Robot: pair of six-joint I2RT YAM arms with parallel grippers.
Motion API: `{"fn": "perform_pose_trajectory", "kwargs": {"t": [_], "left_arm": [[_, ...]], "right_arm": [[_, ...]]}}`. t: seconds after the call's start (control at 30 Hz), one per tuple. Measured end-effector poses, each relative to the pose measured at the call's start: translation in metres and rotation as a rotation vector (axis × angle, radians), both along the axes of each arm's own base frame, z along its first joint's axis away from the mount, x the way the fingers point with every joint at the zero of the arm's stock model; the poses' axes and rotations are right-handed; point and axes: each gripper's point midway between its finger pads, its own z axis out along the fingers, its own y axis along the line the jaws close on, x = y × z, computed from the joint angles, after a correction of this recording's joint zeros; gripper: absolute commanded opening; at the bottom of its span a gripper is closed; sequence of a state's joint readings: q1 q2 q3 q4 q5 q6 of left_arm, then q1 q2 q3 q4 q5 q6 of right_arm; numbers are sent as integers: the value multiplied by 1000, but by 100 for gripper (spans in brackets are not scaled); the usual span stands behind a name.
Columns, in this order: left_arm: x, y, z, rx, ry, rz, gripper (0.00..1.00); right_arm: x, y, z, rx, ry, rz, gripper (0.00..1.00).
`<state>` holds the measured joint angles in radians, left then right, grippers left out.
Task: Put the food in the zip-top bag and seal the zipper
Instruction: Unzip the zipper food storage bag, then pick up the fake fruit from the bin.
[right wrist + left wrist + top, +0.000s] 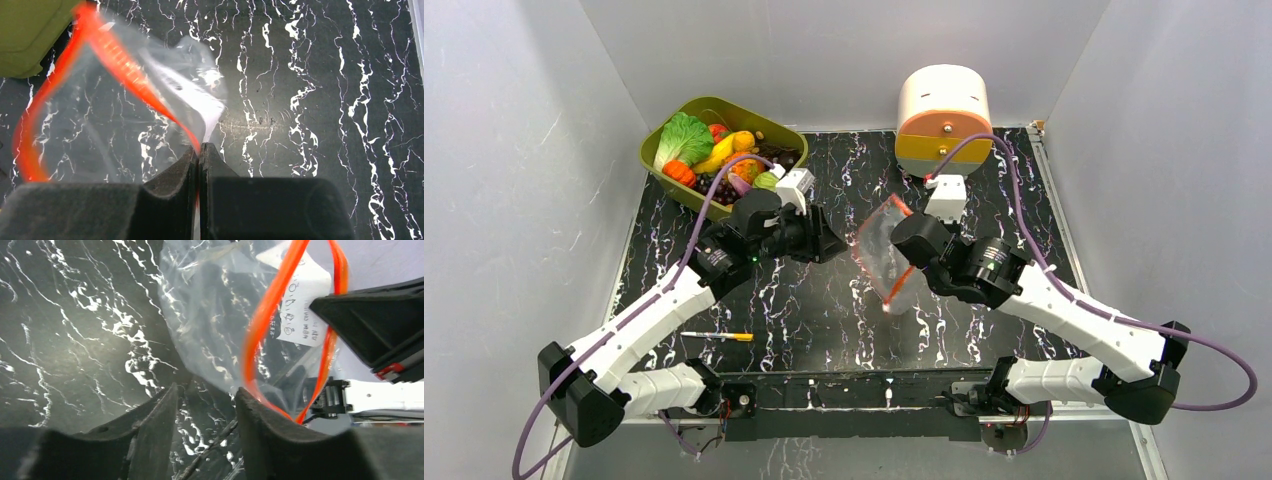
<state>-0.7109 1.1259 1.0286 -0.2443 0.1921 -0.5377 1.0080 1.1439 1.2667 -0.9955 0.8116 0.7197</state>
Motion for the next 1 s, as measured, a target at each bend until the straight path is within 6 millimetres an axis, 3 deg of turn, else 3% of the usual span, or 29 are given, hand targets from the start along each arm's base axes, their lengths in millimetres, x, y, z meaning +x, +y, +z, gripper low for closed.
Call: {"fn": "perform_pose_trajectory", "kwargs": {"t": [0.1, 0.23, 0.3, 0.47, 0.6, 0.83, 1.0], "left_arm": [[-2, -1, 1, -2, -5, -17, 77], [1, 4, 3, 34, -17, -4, 94], [4, 7, 8, 54, -41, 6, 98], [15, 20, 17, 120, -97, 53, 98], [29, 34, 8, 202, -98, 102, 98], [66, 76, -19, 291, -10, 216, 90], [88, 103, -18, 347, -29, 283, 88]], "right_arm": [[1, -1, 1, -22, -6, 10, 0], [1, -9, 5, -57, -14, 1, 0], [0, -15, 12, -64, -23, -11, 0], [-6, -30, 29, -47, -45, -42, 0], [-7, -30, 27, -49, -36, -46, 0], [-1, -6, -14, -86, 40, -4, 0], [-3, 8, -35, -59, 78, 36, 0]]}}
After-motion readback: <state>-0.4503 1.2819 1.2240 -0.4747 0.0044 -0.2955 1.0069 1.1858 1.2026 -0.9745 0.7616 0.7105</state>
